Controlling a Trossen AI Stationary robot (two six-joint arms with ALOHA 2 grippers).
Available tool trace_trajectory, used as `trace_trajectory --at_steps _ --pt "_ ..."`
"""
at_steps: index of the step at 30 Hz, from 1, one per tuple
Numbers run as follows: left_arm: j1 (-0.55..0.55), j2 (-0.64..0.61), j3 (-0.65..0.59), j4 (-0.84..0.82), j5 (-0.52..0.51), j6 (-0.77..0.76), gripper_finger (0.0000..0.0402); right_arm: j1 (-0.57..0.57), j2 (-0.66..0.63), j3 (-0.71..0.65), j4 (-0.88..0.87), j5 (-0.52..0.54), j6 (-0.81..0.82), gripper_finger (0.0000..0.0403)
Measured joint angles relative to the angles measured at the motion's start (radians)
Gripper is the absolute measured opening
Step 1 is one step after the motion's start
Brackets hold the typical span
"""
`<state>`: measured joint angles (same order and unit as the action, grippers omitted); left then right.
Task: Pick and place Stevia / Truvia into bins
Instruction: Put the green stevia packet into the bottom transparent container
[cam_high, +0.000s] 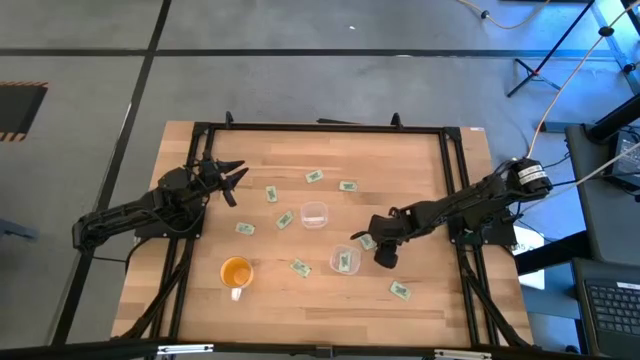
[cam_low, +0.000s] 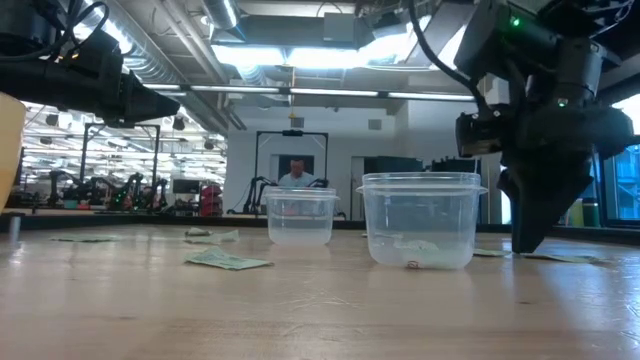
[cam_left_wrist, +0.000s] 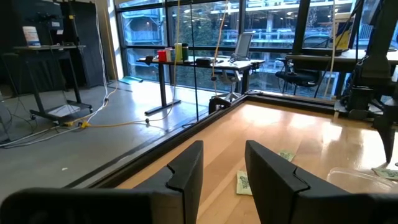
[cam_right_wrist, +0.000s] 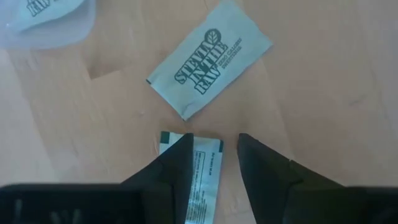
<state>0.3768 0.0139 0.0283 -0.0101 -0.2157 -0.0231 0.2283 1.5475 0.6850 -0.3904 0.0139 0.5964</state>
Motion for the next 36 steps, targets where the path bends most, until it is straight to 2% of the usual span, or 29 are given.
trace_trajectory --at_steps 6,17,24,27,32,36 --pt "0.0 0.0 0.0 0.0 0.0 0.0 0.0114 -0.001 0.037 0.004 -0.012 -0.016 0.04 0.0118" --pt "0.0 0.0 0.0 0.0 0.0 0.0 0.0114 -0.001 0.037 0.003 -0.02 -0.03 0.052 0.001" --pt "0.0 0.0 0.0 0.0 0.0 0.0 0.0114 0.001 0.018 0.033 -0.067 -0.006 0.027 0.0006" --pt "0.0 0.0 0.0 0.0 0.0 0.0 0.0114 0.002 -0.026 0.06 -0.187 -0.001 0.002 0.0003" --pt "0.0 0.001 0.0 0.0 0.0 0.0 0.0114 0.001 -0.101 0.145 -0.296 0.097 -0.012 0.0002" --pt "0.0 0.002 0.0 0.0 0.0 0.0 0.0114 0.001 -0.126 0.217 -0.203 0.12 -0.088 0.0002"
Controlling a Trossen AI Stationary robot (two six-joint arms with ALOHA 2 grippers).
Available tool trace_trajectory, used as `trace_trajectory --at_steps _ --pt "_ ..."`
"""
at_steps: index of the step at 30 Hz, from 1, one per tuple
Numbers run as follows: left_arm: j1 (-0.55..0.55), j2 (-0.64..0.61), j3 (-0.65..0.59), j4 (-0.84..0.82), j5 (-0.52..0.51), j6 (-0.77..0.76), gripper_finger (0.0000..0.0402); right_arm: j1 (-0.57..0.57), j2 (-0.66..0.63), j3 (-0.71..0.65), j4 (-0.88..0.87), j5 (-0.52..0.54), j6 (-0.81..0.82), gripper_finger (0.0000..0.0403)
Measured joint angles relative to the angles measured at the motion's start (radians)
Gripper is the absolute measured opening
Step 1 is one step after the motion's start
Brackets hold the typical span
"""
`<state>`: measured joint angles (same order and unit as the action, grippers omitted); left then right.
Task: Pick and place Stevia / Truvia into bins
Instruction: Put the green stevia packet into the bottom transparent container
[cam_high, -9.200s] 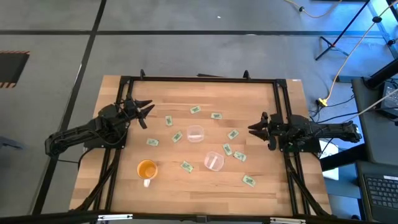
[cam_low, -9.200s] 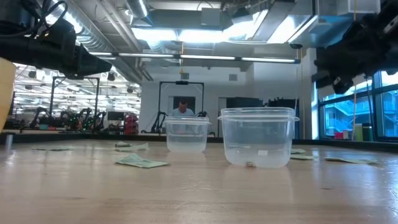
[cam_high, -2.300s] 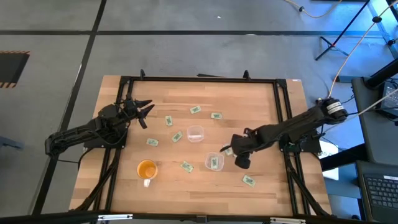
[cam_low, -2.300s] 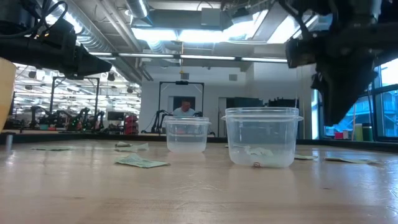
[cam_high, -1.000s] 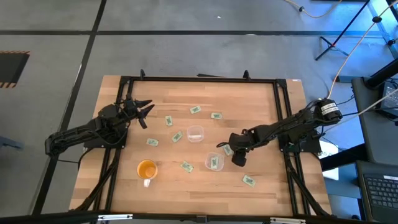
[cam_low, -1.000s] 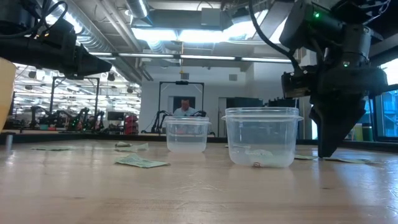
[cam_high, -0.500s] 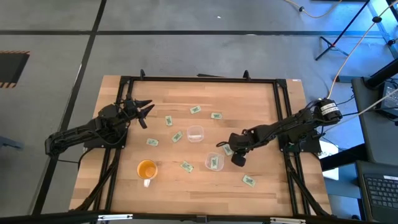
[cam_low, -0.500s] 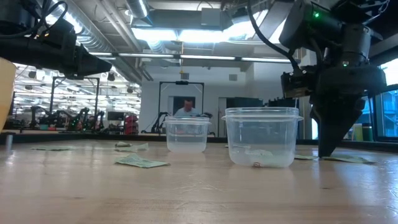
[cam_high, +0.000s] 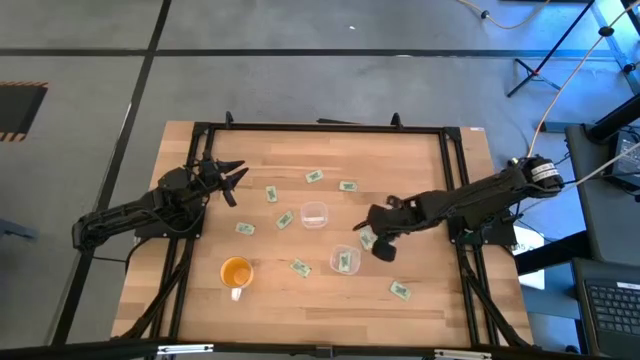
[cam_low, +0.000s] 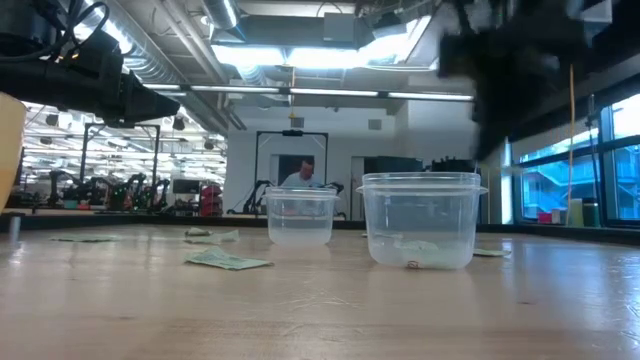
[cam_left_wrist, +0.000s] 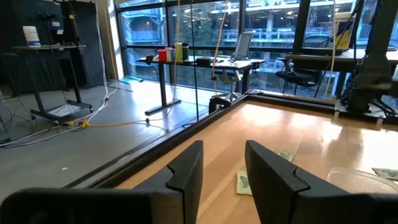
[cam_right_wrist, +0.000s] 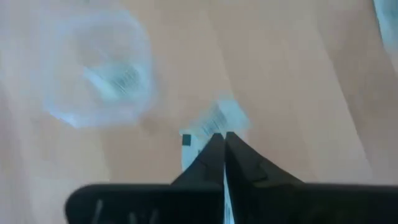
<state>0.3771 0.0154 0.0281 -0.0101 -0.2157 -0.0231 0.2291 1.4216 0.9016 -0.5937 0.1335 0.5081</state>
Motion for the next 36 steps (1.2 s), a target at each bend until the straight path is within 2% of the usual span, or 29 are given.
trace_trajectory --at_steps 6,13,23,36 --pt "0.0 0.003 0.0 0.0 0.0 0.0 0.0114 0.011 0.01 0.016 0.326 -0.069 -0.179 0.0002" --pt "0.0 0.004 0.0 0.0 0.0 0.0 0.0114 0.044 0.1 0.016 0.507 -0.078 -0.233 0.0002" --pt "0.0 0.005 0.0 0.0 0.0 0.0 0.0114 0.051 0.255 0.014 0.54 -0.112 -0.198 0.0001" --pt "0.0 0.006 0.0 0.0 0.0 0.0 0.0114 0.054 0.284 0.015 0.538 -0.139 -0.177 0.0025"
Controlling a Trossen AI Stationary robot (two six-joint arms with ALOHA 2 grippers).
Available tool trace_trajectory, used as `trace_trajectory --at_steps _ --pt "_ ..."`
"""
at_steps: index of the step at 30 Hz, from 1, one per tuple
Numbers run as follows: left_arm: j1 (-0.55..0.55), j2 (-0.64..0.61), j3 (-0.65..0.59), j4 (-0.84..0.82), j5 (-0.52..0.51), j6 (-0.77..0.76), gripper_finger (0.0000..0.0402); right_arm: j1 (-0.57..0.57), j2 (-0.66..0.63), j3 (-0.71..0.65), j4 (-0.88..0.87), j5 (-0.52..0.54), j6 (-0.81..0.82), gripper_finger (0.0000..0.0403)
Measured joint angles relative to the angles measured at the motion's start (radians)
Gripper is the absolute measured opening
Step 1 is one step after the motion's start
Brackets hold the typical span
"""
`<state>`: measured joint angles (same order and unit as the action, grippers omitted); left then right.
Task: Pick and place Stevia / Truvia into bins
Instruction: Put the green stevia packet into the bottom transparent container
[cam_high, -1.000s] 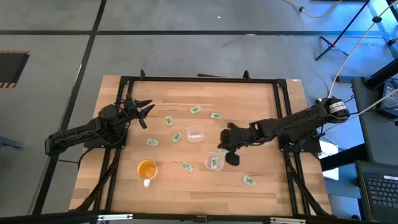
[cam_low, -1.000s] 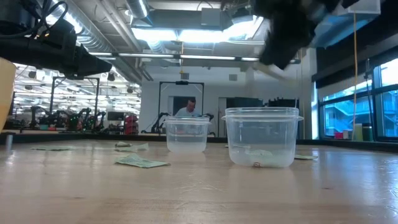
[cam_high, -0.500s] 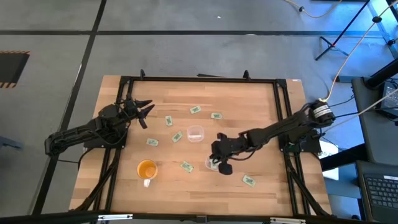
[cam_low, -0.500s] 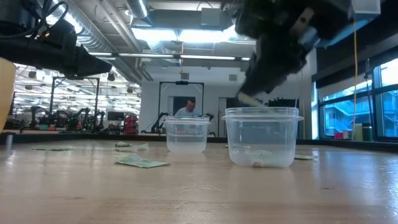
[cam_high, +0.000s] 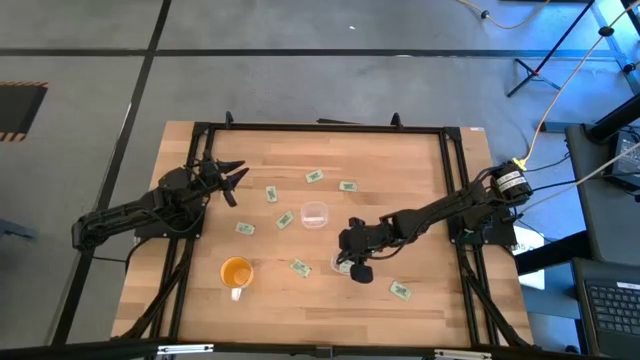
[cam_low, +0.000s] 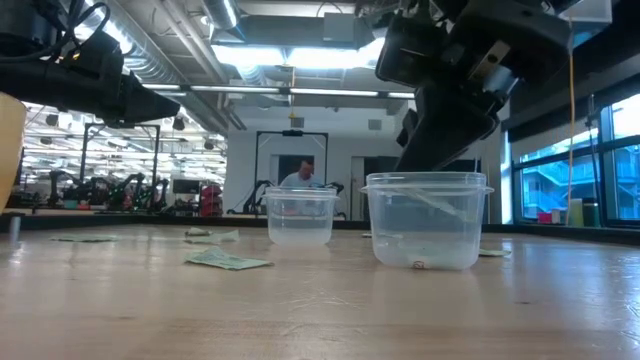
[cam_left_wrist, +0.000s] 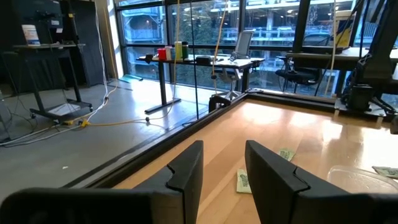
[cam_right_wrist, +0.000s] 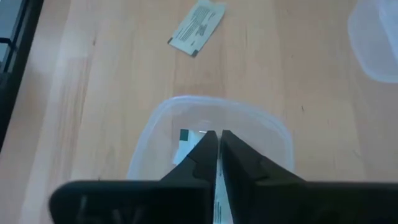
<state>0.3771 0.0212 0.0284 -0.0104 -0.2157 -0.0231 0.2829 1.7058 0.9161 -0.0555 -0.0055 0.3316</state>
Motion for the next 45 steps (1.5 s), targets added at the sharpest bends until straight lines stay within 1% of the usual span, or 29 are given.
trace_trajectory --at_steps 3,8,11,13,15,19,22,25,29,33,38,45 --pt "0.0 0.0 0.0 0.0 0.0 0.0 0.0114 0.0 0.0 0.0 -0.001 0.0 -0.009 0.0042" --pt "0.0 0.0 0.0 0.0 0.0 0.0 0.0114 0.0 -0.015 0.001 -0.004 0.001 -0.006 0.0093" --pt "0.0 0.0 0.0 0.0 0.0 0.0 0.0114 0.0 -0.061 0.002 -0.008 0.003 0.005 0.0118" --pt "0.0 0.0 0.0 0.0 0.0 0.0 0.0114 0.0 -0.113 0.002 -0.038 0.003 0.006 0.0127" --pt "0.0 0.0 0.0 0.0 0.0 0.0 0.0114 -0.001 -0.173 0.003 -0.091 0.004 0.005 0.0131" --pt "0.0 0.0 0.0 0.0 0.0 0.0 0.0114 -0.003 -0.267 0.004 -0.278 0.036 0.036 0.0131" --pt "0.0 0.0 0.0 0.0 0.0 0.0 0.0114 -0.003 -0.291 0.003 -0.424 0.068 0.097 0.0131" --pt "0.0 0.0 0.0 0.0 0.0 0.0 0.0114 0.001 -0.283 -0.002 -0.513 0.109 0.138 0.0132" --pt "0.0 0.0 0.0 0.0 0.0 0.0 0.0114 0.003 -0.252 -0.053 -0.523 0.117 0.186 0.0132" --pt "0.0 0.0 0.0 0.0 0.0 0.0 0.0114 0.003 -0.218 -0.117 -0.492 0.117 0.24 0.0132" --pt "0.0 0.0 0.0 0.0 0.0 0.0 0.0114 0.002 -0.203 -0.171 -0.358 0.117 0.208 0.0132" --pt "0.0 0.0 0.0 0.0 0.0 0.0 0.0114 0.002 -0.161 -0.177 -0.302 0.118 0.16 0.0132"
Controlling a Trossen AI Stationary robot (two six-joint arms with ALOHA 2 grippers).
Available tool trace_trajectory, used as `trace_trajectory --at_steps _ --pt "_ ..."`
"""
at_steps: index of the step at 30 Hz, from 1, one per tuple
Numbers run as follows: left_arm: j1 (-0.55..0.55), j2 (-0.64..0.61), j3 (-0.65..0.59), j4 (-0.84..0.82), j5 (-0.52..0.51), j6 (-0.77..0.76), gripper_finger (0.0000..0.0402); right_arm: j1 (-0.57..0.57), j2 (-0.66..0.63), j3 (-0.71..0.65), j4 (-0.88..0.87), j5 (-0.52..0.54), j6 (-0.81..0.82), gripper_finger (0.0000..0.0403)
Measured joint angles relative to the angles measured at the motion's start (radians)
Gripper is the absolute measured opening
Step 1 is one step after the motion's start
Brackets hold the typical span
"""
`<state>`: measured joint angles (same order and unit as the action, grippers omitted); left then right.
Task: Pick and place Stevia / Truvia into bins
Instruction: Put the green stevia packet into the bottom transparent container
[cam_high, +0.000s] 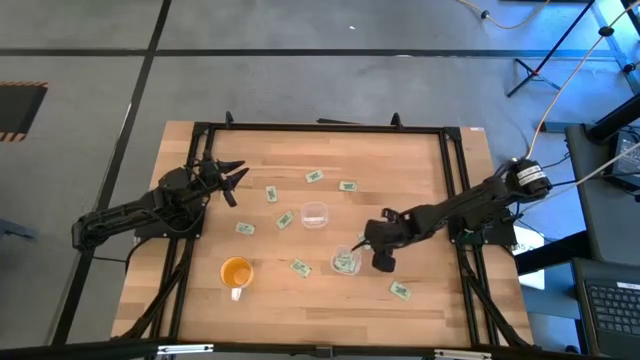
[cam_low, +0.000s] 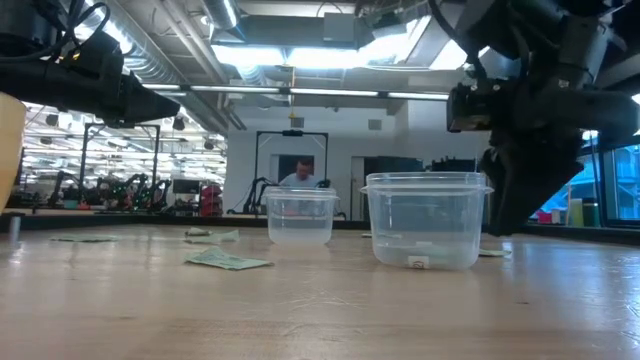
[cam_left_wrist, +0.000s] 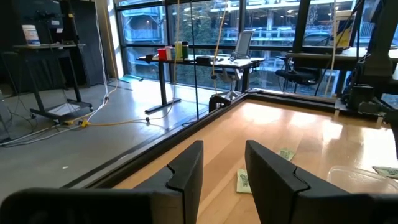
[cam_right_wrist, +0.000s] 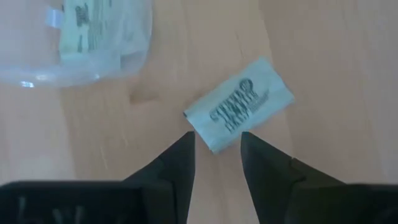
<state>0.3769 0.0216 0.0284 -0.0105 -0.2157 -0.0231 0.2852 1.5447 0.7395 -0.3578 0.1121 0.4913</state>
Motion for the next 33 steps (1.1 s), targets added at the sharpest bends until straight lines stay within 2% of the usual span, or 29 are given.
trace_trajectory --at_steps 13,24,33 --pt "0.0 0.0 0.0 0.0 0.0 0.0 0.0114 0.0 0.088 0.005 0.019 -0.027 0.028 0.0126" --pt "0.0 0.0 0.0 0.0 0.0 0.002 0.0114 0.0 0.091 0.003 0.003 -0.014 0.028 0.0046" --pt "0.0 0.0 0.0 0.0 0.0 0.002 0.0114 -0.001 0.09 0.005 -0.009 -0.014 0.028 0.0005"
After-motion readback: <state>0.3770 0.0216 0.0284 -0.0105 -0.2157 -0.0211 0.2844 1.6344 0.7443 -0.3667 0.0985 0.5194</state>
